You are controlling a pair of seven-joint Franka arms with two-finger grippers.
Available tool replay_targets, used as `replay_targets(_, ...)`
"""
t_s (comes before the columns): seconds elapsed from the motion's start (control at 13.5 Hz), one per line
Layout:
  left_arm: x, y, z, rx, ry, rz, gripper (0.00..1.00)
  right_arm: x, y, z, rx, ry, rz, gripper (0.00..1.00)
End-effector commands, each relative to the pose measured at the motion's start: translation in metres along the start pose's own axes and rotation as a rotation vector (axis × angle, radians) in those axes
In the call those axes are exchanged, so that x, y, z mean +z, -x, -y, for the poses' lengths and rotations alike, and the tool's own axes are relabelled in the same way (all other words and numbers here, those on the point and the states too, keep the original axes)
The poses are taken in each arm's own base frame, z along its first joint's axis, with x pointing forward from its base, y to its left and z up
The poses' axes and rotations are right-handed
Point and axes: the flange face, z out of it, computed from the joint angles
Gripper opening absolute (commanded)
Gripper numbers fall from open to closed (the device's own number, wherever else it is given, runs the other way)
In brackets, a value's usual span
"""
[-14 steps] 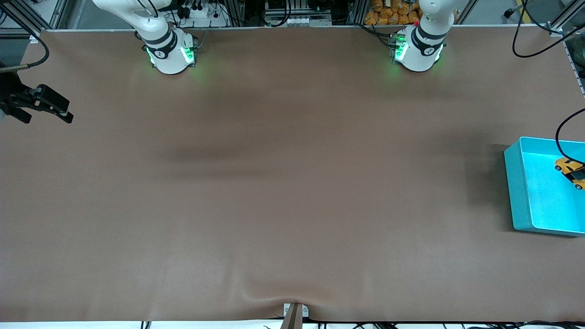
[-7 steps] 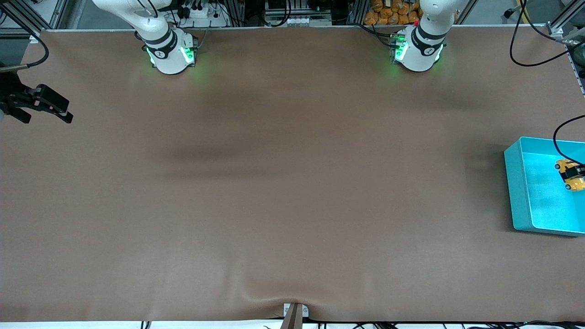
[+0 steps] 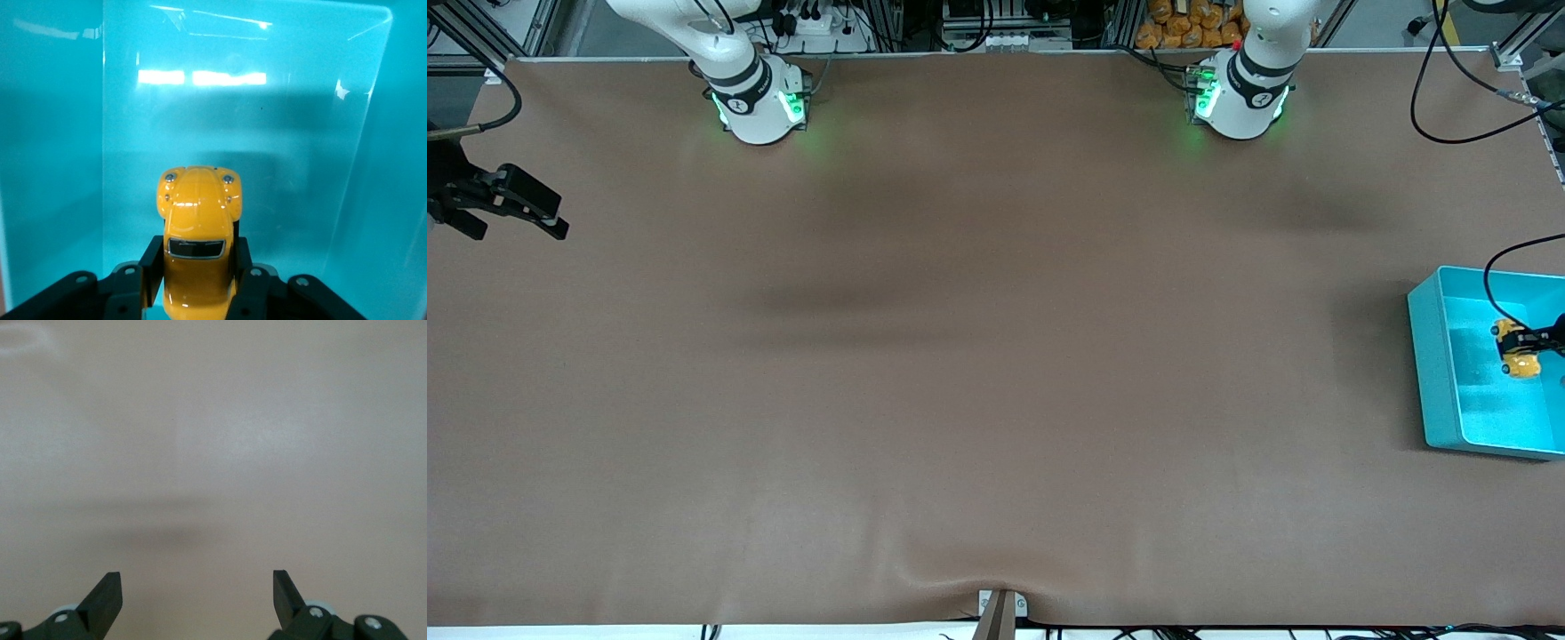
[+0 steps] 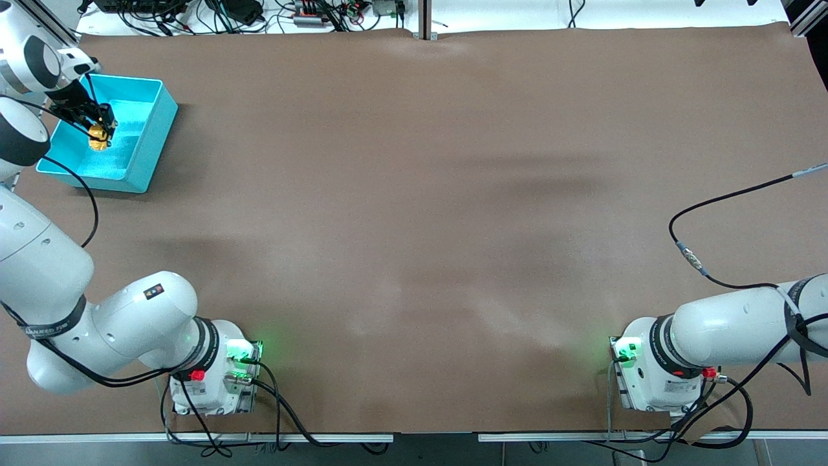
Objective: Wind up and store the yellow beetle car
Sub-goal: 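Carry the car over the blue bin and lower it inside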
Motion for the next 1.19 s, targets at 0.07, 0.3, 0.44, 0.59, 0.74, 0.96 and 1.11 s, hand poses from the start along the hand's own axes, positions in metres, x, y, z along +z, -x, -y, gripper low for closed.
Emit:
replay_targets(0.07,0.016,-0.014,0.005,0.027,-0.021,-0.041,0.00,-0.007,0.003,0.005,0.008,-0.009,-0.008,1.00)
replay_targets(0.3,0.026,-0.019,0.006,-0.011,0.006,-0.049,0.00,-0.007,0.003,0.005,0.008,-0.009,-0.008,1.00)
replay_targets(0.44,0.036,-0.019,0.003,-0.015,0.016,-0.041,0.00,-0.006,0.003,0.006,0.008,-0.009,-0.006,1.00)
replay_targets(0.59,0.041,-0.019,0.002,-0.021,0.025,-0.036,0.00,-0.006,0.003,0.006,0.007,-0.009,-0.005,1.00)
replay_targets(0.74,0.043,-0.018,0.001,-0.019,0.026,-0.033,0.00,-0.004,0.008,0.010,0.002,-0.009,0.034,1.00)
replay_targets(0.96,0.050,-0.019,-0.003,-0.012,0.030,-0.024,0.00,-0.005,0.009,0.011,-0.001,-0.004,0.035,1.00)
replay_targets(1.11,0.050,-0.020,-0.004,-0.010,0.031,-0.023,0.72,-0.008,0.008,0.011,-0.004,0.003,0.027,1.00)
